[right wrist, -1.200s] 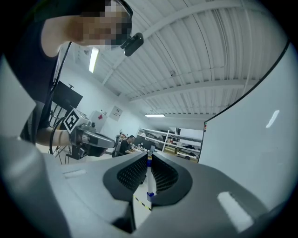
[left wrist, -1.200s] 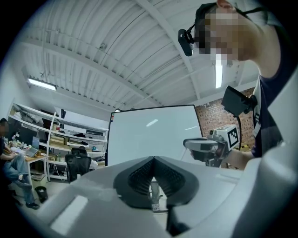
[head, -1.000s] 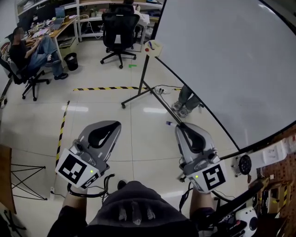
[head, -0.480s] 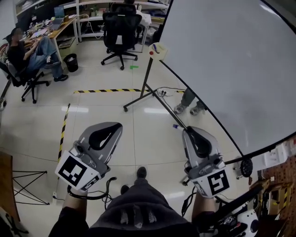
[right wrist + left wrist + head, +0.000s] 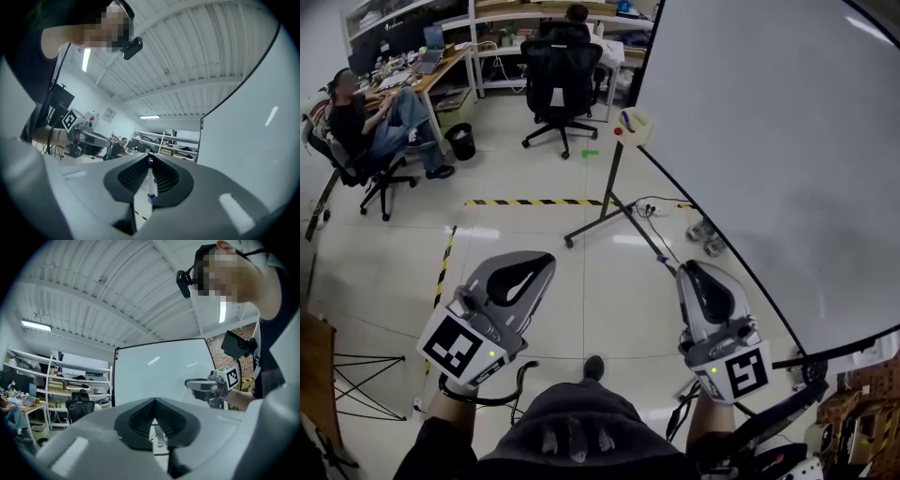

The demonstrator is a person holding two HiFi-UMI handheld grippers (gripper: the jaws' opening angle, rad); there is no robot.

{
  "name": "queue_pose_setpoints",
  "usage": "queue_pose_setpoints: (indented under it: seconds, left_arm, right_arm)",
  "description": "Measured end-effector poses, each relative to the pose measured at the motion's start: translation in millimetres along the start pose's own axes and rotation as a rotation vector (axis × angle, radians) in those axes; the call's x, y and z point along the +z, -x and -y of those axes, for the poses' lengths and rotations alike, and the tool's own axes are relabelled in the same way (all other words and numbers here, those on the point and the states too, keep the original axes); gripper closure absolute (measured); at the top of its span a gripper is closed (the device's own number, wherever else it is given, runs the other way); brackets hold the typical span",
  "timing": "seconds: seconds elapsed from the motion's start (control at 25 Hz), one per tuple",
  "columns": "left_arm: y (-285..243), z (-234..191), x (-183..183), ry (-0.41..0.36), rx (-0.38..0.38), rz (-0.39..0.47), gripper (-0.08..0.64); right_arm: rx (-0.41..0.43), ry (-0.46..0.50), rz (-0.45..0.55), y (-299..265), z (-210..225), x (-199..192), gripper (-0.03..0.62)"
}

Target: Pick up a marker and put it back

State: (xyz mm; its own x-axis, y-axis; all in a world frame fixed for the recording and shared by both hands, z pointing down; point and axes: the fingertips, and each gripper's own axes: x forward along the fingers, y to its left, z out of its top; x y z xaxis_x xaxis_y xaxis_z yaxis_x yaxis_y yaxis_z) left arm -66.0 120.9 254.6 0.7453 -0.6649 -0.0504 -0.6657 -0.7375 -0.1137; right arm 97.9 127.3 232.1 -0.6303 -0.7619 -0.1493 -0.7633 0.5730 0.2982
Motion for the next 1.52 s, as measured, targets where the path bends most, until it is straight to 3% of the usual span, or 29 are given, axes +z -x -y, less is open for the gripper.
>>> queue_pose_setpoints:
  seconds: [0.36, 0.72, 1.0, 1.24, 1.52]
  left_arm:
    - [-90.1, -33.2, 1.6, -0.006, 0.043, 0.011, 0.554]
    - [-151.9, -82.8, -11.0, -0.001, 0.110, 0.004, 0.554]
    - [-177.0, -148.7, -33.4, 0.039, 0.086, 0.023, 0.554]
    - [-214.8, -223.8, -48.3, 0.031, 0.001, 0.018, 0.554]
    - [-254.3, -321.8, -48.0, 0.040, -0.081, 0.042, 0.554]
  right_arm:
    - [0.039, -0.028, 0.027, -45.4, 89.1, -34.6, 0.563]
    - [0.087, -0.037, 0.033, -102.5, 147.7, -64.3, 0.563]
    - [0.062, -0.012, 0.006, -161.4, 161.1, -84.3, 0.563]
    - [-0.014, -0.020, -0.025, -228.6, 185.1, -94.2, 0.563]
    - [-0.109, 0.044, -0.045, -308.5, 211.6, -96.6, 0.563]
